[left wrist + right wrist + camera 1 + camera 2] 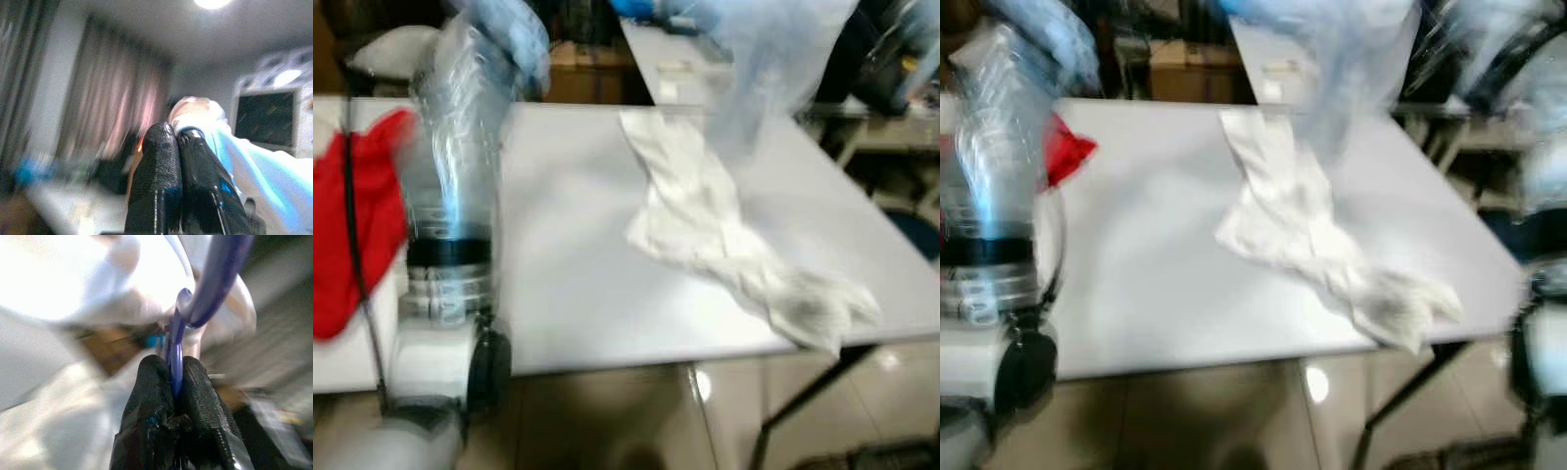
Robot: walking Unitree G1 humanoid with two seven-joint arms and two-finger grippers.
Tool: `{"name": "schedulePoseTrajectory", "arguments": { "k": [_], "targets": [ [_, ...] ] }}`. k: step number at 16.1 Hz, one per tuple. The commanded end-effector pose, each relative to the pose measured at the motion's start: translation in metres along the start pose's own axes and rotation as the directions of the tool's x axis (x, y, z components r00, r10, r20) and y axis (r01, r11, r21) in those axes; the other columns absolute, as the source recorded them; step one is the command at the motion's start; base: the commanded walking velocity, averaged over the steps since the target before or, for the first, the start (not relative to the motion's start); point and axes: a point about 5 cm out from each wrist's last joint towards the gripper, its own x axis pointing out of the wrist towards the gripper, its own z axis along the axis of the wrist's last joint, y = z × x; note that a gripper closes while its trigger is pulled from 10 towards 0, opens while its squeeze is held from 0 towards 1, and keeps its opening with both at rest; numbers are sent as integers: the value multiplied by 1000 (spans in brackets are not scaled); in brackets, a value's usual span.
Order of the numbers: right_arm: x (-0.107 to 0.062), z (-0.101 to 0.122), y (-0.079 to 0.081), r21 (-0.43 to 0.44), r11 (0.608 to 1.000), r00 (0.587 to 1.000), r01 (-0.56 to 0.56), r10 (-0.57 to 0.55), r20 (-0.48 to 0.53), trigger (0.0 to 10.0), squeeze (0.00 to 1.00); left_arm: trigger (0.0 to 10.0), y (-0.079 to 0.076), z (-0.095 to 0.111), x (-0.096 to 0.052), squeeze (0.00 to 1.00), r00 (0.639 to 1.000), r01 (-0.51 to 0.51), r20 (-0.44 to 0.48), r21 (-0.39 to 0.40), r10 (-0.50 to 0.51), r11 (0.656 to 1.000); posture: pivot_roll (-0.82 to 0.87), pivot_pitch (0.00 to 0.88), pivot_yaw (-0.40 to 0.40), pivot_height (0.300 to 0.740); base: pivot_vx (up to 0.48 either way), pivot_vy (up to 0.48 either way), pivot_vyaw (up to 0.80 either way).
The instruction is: Hang hanger
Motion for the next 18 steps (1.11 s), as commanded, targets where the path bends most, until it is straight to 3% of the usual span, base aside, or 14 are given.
{"name": "schedulePoseTrajectory", "arguments": {
  "k": [1, 2, 3, 4, 5, 7, 9, 11, 12, 13, 14, 15, 17, 18],
  "targets": [
    [-10, -30, 24, 65, 991, 989, -120, 125, -79, 10000, 0, 10000, -37, -40, 0, 0, 988, 84, -129, -21, -86, 996, 27, 0, -80, 740, 352, 0, 0],
    [-23, -54, 51, 123, 971, 965, -207, 223, -140, 10000, 0, 10000, -56, -76, -13, 0, 965, 111, -235, -31, -115, 993, 27, 0, -80, 740, 326, 0, 0],
    [-27, -61, 58, 130, 965, 955, -229, 249, -159, 10000, 0, 10000, -61, -86, -17, 0, 955, 123, -267, -28, -126, 992, 20, 0, -77, 740, 326, 0, 0],
    [-52, -81, 89, 186, 910, 885, -371, 407, -227, 10000, 0, 10000, -80, -123, -38, 0, 894, 202, -403, -32, -198, 979, 6, 0, -63, 740, 0, 0, 0],
    [-64, -85, 100, 211, 877, 845, -432, 475, -246, 10000, 0, 10000, -87, -136, -48, 0, 862, 229, -453, -49, -226, 972, 2, 0, -58, 740, 0, 0, 0],
    [-91, -84, 109, 299, 806, 767, -510, 584, -266, 10000, 0, 10000, -97, -149, -61, 0, 810, 281, -519, -62, -271, 958, -8, 0, -42, 740, 0, 0, 0],
    [-110, -74, 108, 328, 746, 697, -580, 663, -274, 10000, 0, 10000, -97, -151, -62, 0, 797, 274, -545, -57, -260, 960, -11, 0, -35, 740, 0, 0, 0],
    [-116, -70, 105, 331, 727, 674, -602, 684, -279, 10000, 0, 10000, -92, -154, -62, 0, 793, 246, -565, -47, -229, 968, -16, 0, -28, 740, 0, 0, 0],
    [-123, -63, 93, 311, 736, 665, -602, 677, -316, 10000, 0, 10000, -83, -156, -62, 161, 800, 195, -571, -48, -187, 980, -19, 0, -20, 740, 0, 0, 0],
    [-123, -61, 85, 293, 749, 670, -595, 663, -333, 10000, 0, 10000, -79, -156, -61, 1000, 802, 187, -573, -31, -170, 982, -22, 0, -15, 740, 0, 0, 0],
    [-123, -59, 82, 286, 752, 670, -594, 659, -341, 10000, 0, 10000, -78, -156, -62, 1000, 801, 184, -574, -31, -168, 982, -22, 0, -11, 740, 0, 0, 0],
    [-124, -55, 66, 246, 770, 668, -589, 635, -387, 10000, 0, 10000, -71, -155, -60, 1000, 803, 167, -581, 10, -130, 986, -23, 0, -9, 740, 0, 0, 0],
    [-127, -55, 48, 211, 795, 665, -569, 595, -451, 10000, 0, 10000, -61, -151, -57, 1000, 820, 133, -565, 45, -84, 990, -21, 0, -11, 740, 0, 0, 0],
    [-127, -55, 48, 211, 795, 665, -569, 595, -451, 10000, 0, 10000, -61, -151, -57, 1000, 820, 133, -565, 45, -84, 990, -21, 0, -11, 740, 0, 0, 0]
  ]
}}
